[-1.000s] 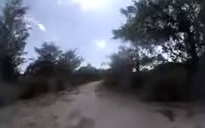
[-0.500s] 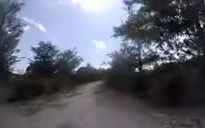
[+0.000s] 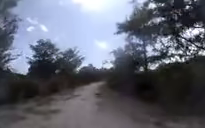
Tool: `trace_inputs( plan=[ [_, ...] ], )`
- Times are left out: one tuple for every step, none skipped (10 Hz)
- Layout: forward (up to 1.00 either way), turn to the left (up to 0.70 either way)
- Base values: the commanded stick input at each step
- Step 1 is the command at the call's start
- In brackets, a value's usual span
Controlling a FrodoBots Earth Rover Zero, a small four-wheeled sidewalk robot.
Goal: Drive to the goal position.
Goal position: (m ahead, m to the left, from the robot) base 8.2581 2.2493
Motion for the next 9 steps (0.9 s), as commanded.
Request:
trace_inputs(
  plan=[
    [0.85, 0.0],
    [0.85, 0.0],
    [0.85, 0.0],
    [0.85, 0.0],
    [0.85, 0.0],
    [0.85, 0.0],
    [0.85, 0.0],
    [0.85, 0.0],
    [0.85, 0.0]
  ],
)
